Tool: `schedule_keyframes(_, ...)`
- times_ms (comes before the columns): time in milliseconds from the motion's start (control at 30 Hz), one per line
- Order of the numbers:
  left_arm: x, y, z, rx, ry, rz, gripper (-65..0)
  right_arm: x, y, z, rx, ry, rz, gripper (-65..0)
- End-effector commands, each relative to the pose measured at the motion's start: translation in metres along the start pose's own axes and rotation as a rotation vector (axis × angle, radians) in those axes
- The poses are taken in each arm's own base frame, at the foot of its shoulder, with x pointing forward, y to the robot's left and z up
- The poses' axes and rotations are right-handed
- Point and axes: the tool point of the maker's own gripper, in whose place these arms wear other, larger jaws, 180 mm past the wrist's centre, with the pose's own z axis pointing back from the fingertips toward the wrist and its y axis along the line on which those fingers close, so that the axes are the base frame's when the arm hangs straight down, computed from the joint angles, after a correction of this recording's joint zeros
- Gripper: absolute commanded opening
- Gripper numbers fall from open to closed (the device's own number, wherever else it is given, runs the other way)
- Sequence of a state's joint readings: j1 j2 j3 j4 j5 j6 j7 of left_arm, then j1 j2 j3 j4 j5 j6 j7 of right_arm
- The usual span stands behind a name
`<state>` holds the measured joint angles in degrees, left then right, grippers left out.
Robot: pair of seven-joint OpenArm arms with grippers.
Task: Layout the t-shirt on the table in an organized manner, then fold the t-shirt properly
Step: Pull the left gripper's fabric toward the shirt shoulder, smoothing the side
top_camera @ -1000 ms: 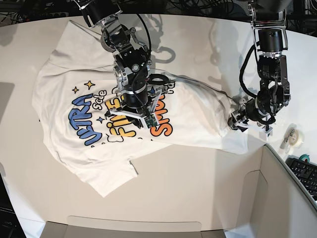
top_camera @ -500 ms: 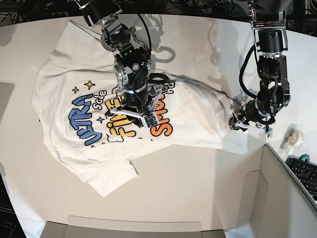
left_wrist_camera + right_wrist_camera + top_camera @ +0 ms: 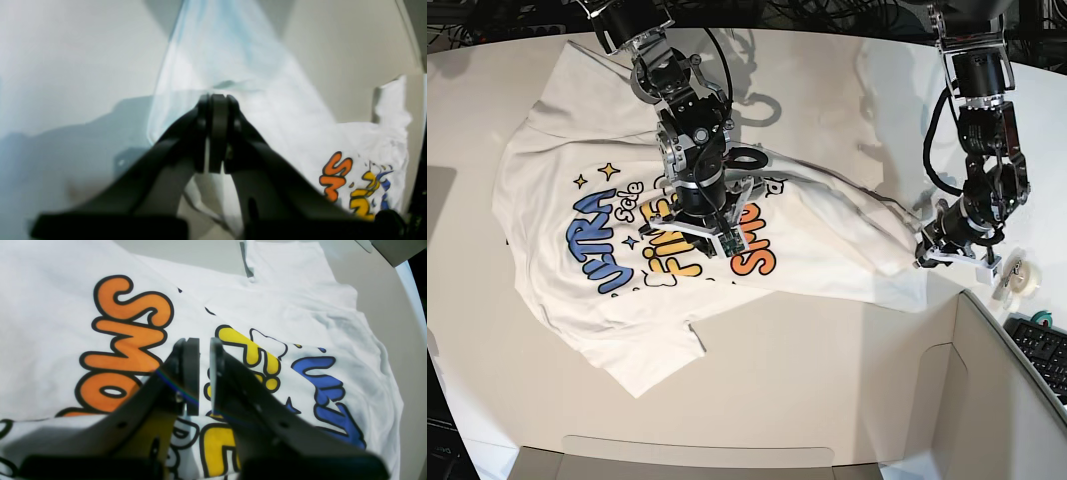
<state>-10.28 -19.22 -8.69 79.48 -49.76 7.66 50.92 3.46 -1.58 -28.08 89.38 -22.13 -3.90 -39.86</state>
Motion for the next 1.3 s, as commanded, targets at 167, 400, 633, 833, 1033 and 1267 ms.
schedule_keyframes(167,0.017,-0.023,0.047,-0.06,-0.065,-0.098,-65.0,0.019,-0.009,0.0,-0.026,-0.058,-0.004,-59.8)
schedule_keyframes(400,0.012,-0.026,0.1,-0.051,-0.082,-0.173,-65.0,0.022,-0.011,-0.001,-0.03,-0.063,-0.005,-59.8)
schedule_keyframes(633,-0.022,-0.006,0.131,0.016,0.025,-0.205,-65.0,0.022,-0.011,-0.001,-0.03,-0.063,-0.006,-59.8)
schedule_keyframes(833,-0.056,0.019,0.137,0.074,0.125,-0.188,-65.0,0.024,-0.013,-0.001,-0.036,-0.068,-0.008,-59.8)
schedule_keyframes(1033,-0.076,0.038,0.15,0.125,0.172,-0.185,-65.0,0.03,-0.016,-0.002,-0.044,-0.08,-0.013,-59.8)
schedule_keyframes(1267,-0.1,0.06,0.165,0.184,0.238,-0.176,-65.0,0.037,-0.019,-0.003,-0.052,-0.094,-0.014,-59.8)
